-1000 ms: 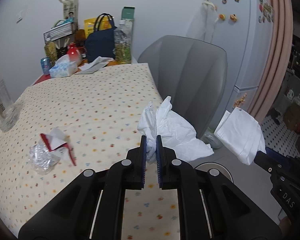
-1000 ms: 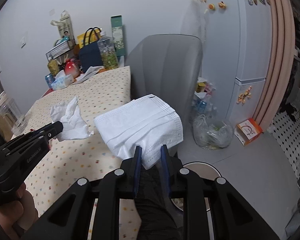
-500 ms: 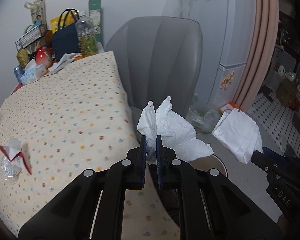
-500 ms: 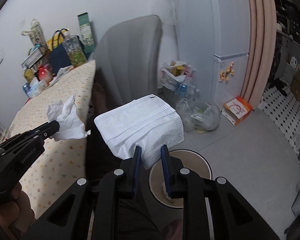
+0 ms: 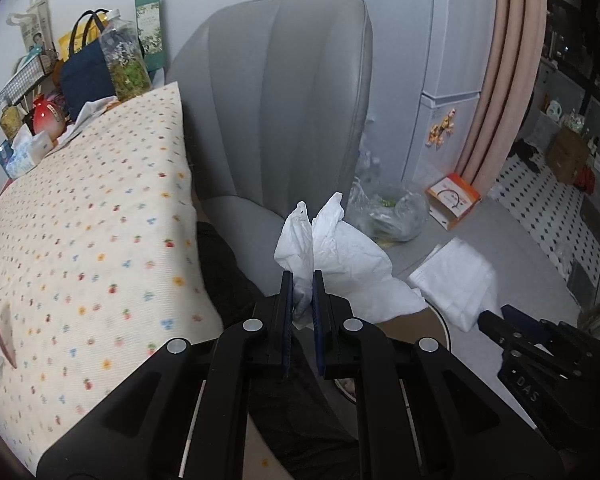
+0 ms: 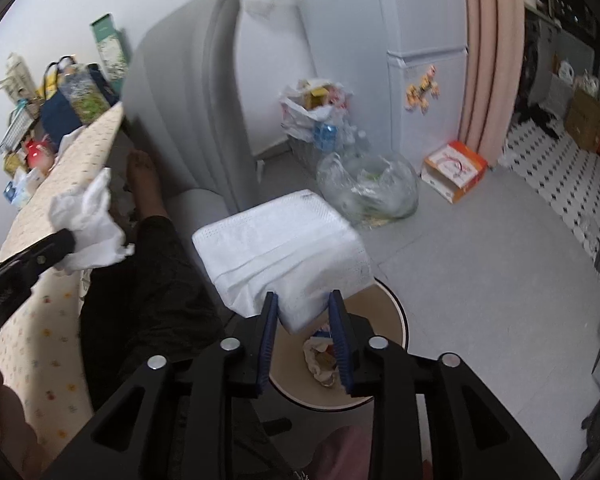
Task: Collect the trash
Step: 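Open the right tool to drop the mask while the left tool releases the tissue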
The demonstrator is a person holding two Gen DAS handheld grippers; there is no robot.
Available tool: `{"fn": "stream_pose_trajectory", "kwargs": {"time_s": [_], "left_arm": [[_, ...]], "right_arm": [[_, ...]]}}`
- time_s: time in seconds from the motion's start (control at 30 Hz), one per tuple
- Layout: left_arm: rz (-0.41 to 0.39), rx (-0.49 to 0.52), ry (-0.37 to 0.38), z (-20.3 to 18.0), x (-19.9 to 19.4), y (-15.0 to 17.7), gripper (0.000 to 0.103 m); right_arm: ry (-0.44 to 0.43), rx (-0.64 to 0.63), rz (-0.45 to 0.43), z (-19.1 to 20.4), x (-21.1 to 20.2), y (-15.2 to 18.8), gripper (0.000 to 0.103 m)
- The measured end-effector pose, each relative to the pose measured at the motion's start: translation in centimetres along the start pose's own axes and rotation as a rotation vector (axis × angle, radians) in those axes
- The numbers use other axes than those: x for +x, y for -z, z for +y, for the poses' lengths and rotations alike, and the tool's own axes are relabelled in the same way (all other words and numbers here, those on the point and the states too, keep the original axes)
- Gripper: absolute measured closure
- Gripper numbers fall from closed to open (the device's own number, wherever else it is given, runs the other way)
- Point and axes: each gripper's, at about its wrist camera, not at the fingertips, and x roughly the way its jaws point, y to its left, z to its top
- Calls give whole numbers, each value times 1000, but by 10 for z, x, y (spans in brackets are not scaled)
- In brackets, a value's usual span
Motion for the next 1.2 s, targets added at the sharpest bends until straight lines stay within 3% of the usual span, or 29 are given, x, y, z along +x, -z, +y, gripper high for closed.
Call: {"fn": "stream_pose_trajectory", "kwargs": {"time_s": [0.07,0.1,0.47,0.67,0.73,0.77,0.83,0.87,1.07,1.2], "left_arm": [[7,4,-3,-2,4,0,93],[11,7,-5,-4,6,-1,94],[34,49,17,-31,12,0,93],[51,96,76,-57,14,-1,93],[70,118,127,-68,15,-1,93],[82,127,155,-73,16,0,90],[92,138,182,-79,17,0,58],[81,138,183,-79,15,0,52],[49,114,154,-66,3,-4,30],[3,69,118,-47,-10,-9,14]], "right_arm": [[2,7,4,-5,6,0,60],[7,12,3,-8,8,1,59],[17,55,-18,-32,-3,4,56],[56,98,-70,-56,-28,0,52],[66,109,-81,-64,-34,0,52],[71,114,-85,-67,-36,-1,52],[76,123,-88,-72,-40,-1,52],[76,125,-89,-73,-41,-1,52],[62,109,-100,-64,-46,-2,50],[55,81,-124,-49,-53,-4,33]]}}
